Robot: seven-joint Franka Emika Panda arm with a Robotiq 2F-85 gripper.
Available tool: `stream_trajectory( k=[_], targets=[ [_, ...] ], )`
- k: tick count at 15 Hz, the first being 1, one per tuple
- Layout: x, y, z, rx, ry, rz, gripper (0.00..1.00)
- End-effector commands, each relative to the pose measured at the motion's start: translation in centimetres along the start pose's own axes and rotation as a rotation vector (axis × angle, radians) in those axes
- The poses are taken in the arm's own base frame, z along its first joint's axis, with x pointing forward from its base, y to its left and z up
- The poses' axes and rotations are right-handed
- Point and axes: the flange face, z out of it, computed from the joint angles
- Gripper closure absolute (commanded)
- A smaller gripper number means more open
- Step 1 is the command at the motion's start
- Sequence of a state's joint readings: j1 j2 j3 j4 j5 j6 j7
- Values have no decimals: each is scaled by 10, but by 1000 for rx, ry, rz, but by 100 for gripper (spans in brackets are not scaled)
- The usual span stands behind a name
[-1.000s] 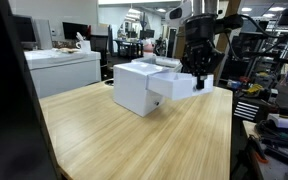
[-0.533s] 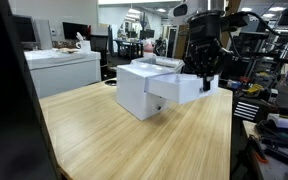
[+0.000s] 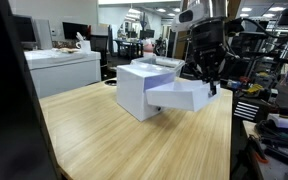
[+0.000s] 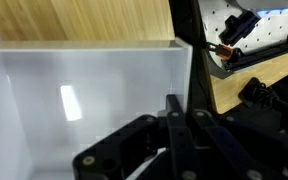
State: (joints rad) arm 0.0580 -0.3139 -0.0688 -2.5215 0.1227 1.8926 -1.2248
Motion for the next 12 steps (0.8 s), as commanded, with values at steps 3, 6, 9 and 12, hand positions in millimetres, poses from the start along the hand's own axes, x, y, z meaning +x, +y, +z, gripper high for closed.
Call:
stream_trajectory(
  k=[3,6,9,12],
  targets=[
    [-9,-3,13,-26,-86,-127,99],
    [-11,-2,14,-55,-96,-165,99],
    [-13,-1,12,-92,-69,-193,99],
    [-14,-1,11,-120,-50,-205,99]
  ],
)
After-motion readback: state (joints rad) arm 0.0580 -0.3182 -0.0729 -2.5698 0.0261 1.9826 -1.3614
